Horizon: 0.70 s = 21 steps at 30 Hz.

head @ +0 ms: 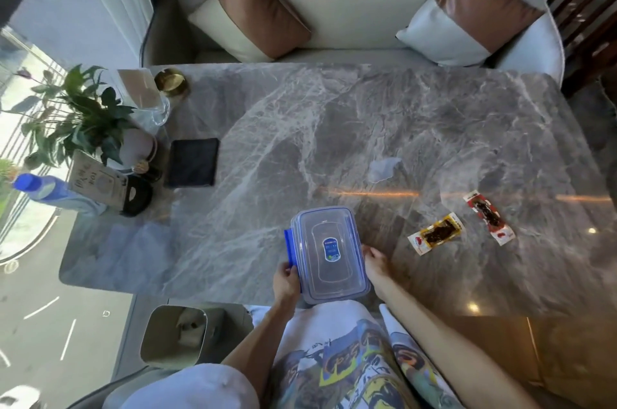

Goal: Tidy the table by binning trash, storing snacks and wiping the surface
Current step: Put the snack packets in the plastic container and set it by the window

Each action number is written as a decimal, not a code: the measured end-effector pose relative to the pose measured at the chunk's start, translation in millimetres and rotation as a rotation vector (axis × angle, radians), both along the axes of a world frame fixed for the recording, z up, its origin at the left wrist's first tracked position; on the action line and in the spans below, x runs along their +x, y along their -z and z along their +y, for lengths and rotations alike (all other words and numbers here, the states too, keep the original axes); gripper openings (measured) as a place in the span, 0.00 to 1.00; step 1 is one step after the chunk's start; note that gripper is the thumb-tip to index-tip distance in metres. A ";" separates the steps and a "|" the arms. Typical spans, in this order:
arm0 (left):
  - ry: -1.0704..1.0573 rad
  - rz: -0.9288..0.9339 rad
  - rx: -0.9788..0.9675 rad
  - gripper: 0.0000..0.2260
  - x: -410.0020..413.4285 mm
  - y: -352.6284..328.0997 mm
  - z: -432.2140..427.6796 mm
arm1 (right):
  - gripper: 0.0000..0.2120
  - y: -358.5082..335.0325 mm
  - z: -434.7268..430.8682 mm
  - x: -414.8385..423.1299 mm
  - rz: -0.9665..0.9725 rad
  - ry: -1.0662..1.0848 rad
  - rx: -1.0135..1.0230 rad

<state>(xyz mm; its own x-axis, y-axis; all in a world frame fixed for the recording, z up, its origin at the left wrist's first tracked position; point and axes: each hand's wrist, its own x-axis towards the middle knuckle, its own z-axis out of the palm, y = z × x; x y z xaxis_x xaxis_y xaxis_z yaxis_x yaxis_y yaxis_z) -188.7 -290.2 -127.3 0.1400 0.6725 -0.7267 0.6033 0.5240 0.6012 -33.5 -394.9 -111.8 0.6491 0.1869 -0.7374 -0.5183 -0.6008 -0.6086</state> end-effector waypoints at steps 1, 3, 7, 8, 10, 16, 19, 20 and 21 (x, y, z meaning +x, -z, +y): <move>0.009 0.002 -0.013 0.12 -0.6 -2.6 1.4 | 0.17 0.0 0.3 0.1 -0.026 0.004 0.001; 0.064 0.027 0.045 0.15 0.2 -10.4 8.0 | 0.15 -1.0 0.6 1.6 -0.094 0.006 0.025; 0.176 0.039 0.271 0.17 12.1 -17.1 26.7 | 0.14 -12.8 7.6 3.2 -0.078 -0.213 0.095; 0.194 0.021 0.261 0.16 16.8 -18.3 31.4 | 0.16 -15.2 9.9 0.9 -0.066 -0.256 0.106; 0.169 -0.062 0.143 0.13 26.2 -21.7 39.7 | 0.18 -18.7 12.8 -2.6 -0.088 -0.220 0.140; 0.079 -0.200 -0.145 0.05 37.4 -28.2 55.5 | 0.21 -29.3 7.7 14.8 -0.047 -0.058 0.288; 0.055 -0.257 -0.242 0.07 42.6 -28.1 53.4 | 0.17 -33.5 0.6 27.8 -0.072 -0.059 0.329; 0.046 -0.269 -0.268 0.08 44.0 -28.1 52.1 | 0.17 -34.5 -2.2 32.0 -0.072 -0.047 0.334; 0.040 -0.272 -0.282 0.09 45.2 -27.2 50.5 | 0.18 -34.9 -5.4 36.7 -0.065 -0.039 0.332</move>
